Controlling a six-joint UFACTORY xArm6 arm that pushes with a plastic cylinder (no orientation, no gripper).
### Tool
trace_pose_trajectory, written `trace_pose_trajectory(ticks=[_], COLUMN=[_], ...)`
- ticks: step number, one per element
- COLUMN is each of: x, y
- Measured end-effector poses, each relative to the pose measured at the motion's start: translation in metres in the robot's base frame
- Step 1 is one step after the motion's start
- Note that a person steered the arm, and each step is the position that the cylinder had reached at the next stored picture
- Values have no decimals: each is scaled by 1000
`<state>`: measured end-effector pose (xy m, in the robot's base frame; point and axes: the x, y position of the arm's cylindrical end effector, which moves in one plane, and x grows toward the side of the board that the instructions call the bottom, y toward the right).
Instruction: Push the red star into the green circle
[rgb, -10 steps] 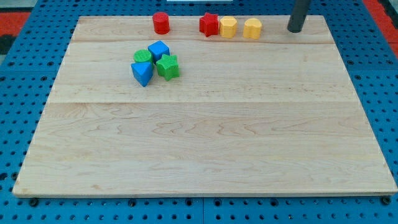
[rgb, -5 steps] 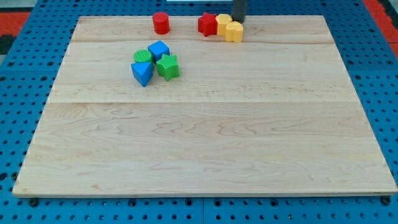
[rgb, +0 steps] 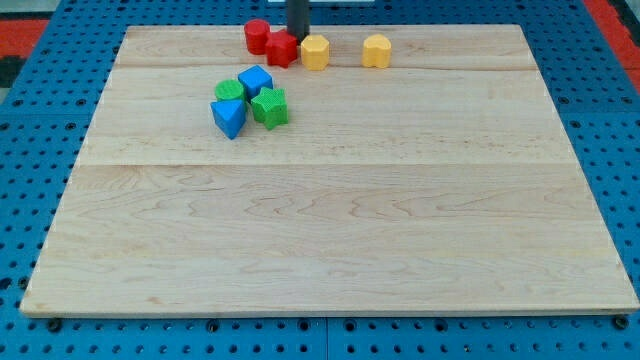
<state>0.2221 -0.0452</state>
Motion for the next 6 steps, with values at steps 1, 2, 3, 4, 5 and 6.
trace_pose_trajectory(ticks=[1,2,3,4,5,6], x=[9,21,25,18,41,47], y=[-21,-25,-40,-48,-54,-63])
